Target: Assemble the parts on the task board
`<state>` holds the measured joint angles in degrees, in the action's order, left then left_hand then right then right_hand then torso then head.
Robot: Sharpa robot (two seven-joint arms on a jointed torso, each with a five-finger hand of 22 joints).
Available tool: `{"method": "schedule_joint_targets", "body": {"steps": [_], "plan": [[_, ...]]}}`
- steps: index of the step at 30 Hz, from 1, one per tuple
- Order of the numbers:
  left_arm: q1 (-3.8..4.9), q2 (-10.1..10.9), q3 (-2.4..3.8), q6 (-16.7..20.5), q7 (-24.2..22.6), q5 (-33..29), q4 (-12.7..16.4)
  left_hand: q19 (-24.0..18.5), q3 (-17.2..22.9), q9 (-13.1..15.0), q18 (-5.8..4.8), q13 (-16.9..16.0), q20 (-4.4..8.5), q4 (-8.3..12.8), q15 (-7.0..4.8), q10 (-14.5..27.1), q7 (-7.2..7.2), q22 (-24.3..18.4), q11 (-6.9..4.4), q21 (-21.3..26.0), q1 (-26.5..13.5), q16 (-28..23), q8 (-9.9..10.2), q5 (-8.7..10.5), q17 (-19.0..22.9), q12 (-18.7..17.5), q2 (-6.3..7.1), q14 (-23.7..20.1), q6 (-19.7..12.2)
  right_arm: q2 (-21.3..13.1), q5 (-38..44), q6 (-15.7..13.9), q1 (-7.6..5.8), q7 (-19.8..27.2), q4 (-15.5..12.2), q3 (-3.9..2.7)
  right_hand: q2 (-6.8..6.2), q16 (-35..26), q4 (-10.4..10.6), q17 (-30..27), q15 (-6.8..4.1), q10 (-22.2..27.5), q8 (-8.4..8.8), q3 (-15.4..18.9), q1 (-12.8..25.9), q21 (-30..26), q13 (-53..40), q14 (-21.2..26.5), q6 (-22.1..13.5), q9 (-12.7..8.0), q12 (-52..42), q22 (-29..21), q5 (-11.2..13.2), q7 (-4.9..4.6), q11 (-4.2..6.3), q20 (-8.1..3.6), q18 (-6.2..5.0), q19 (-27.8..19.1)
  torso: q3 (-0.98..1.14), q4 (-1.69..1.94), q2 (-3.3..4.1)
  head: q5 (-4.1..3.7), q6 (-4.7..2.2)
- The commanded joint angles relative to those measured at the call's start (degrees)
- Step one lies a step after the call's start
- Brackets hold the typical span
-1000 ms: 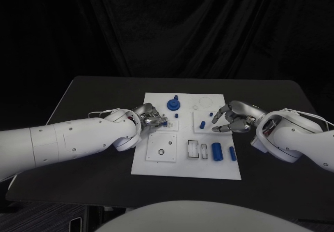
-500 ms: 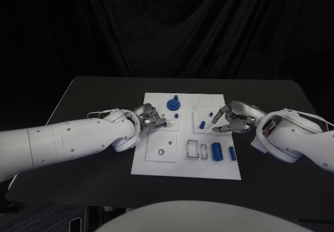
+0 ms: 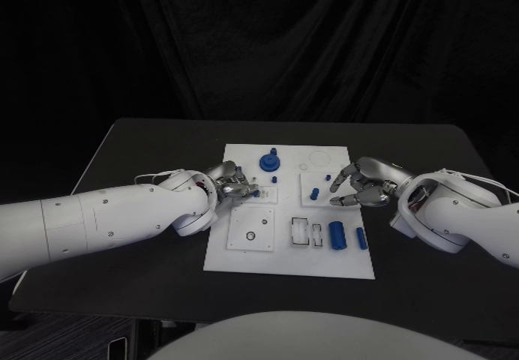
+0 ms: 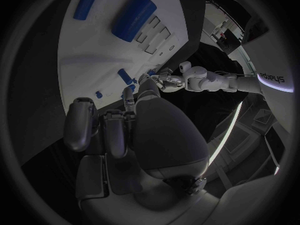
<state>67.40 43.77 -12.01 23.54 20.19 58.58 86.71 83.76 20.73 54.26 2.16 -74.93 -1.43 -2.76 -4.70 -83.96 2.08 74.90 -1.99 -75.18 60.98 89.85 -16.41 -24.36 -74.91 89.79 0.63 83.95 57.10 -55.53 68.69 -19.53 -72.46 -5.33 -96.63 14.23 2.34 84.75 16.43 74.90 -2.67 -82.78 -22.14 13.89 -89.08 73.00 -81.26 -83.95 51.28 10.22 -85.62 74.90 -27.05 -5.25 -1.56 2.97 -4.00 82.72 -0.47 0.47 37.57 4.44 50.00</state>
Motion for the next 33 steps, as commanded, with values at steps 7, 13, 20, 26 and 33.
{"method": "schedule_joint_targets", "body": {"steps": [7, 13, 20, 26, 33], "plan": [[-0.27, -0.52, -0.08, -1.09, -0.54, -0.16, -0.21, -0.3, -1.29, -0.05, 1.18, -15.07, -0.06, -0.65, -0.26, -6.04, -0.04, 10.63, -0.06, 0.45, 0.34, 0.15, 0.27, 4.5, -15.09, 0.21, -0.16, 6.05, -0.2, -0.23, 0.37, 0.48, 0.15, -1.32, -0.23, -0.02, 1.49, -0.34, 0.04, 5.32, -0.51, -0.29, 0.35, 0.35, -0.91, -0.39, 3.73, -3.82, 0.38, -0.07, 0.33, 8.39, -0.2, -0.07, 0.89, 0.12, -0.2, -0.31, 0.02, 0.01, 0.04, -0.04, 0.0], [-0.32, -0.57, -0.08, -1.22, -0.43, -0.16, -0.17, -0.3, -1.32, -0.06, 1.19, -15.07, -0.06, -0.69, -0.26, -6.04, -0.07, 10.63, -0.06, 0.47, 0.41, 0.15, 0.26, 4.66, -15.09, 0.21, -0.25, 6.05, -0.16, -0.28, 0.37, 0.63, 0.15, -1.45, -0.26, -0.02, 1.49, -0.34, 0.04, 5.32, -0.51, -0.29, 0.35, 0.35, -0.91, -0.39, 3.73, -3.82, 0.38, -0.07, 0.33, 8.39, -0.2, -0.07, 0.89, 0.12, -0.2, -0.31, 0.02, 0.01, 0.04, 0.01, 0.0], [-0.39, -0.73, -0.08, -1.32, -0.19, -0.16, -0.23, -0.3, -1.64, -0.13, 1.19, -15.07, -0.08, -0.82, -0.27, -6.04, -0.05, 10.62, -0.04, 0.51, 0.5, 0.15, 0.35, 5.45, -15.09, 0.21, -0.22, 6.05, -0.26, -0.27, 0.37, 0.76, 0.16, -1.58, -0.28, -0.02, 1.49, -0.34, 0.07, 5.33, -0.51, -0.25, 0.35, 0.39, -0.9, -0.45, 3.78, -3.82, 0.39, -0.1, 0.35, 8.37, -0.2, -0.08, 0.88, 0.12, -0.21, -0.33, 0.02, -0.02, 0.01, 0.06, 0.0], [-0.47, -0.85, -0.08, -1.74, 0.39, -0.16, -0.34, -0.37, -5.76, -0.45, 1.23, -15.07, -0.39, -3.99, 0.17, -6.04, 0.61, 10.55, 0.5, 0.85, -1.87, 0.15, 0.81, 13.79, -15.09, 0.21, 0.26, 6.05, -0.96, -0.35, 0.37, 0.92, 0.16, -1.82, -0.33, -0.02, 1.49, -0.34, 0.07, 5.33, -0.51, -0.25, 0.35, 0.39, -0.9, -0.45, 3.78, -3.82, 0.39, -0.1, 0.35, 8.37, -0.2, -0.08, 0.88, 0.12, -0.21, -0.33, 0.01, 0.05, 0.01, -0.04, 0.0], [-0.55, -0.83, -0.08, -2.23, 0.98, -0.16, -0.5, -0.37, -11.46, -0.44, 1.28, -15.07, -0.81, -8.9, 0.58, -6.04, 1.09, 10.51, 0.96, 1.08, -5.65, 0.15, 0.94, 19.06, -15.09, 0.21, 0.55, 6.05, -2.07, -0.35, 0.37, 1.15, 0.16, -2.02, -0.33, -0.02, 1.43, -0.35, 0.13, 5.31, -0.5, -0.26, 0.36, 0.48, -0.79, -0.44, 3.77, -3.82, 0.38, -0.14, 0.35, 8.39, -0.13, -0.12, 0.86, 0.12, -0.2, -0.31, 0.01, 0.03, 0.05, -0.05, 0.0]]}}
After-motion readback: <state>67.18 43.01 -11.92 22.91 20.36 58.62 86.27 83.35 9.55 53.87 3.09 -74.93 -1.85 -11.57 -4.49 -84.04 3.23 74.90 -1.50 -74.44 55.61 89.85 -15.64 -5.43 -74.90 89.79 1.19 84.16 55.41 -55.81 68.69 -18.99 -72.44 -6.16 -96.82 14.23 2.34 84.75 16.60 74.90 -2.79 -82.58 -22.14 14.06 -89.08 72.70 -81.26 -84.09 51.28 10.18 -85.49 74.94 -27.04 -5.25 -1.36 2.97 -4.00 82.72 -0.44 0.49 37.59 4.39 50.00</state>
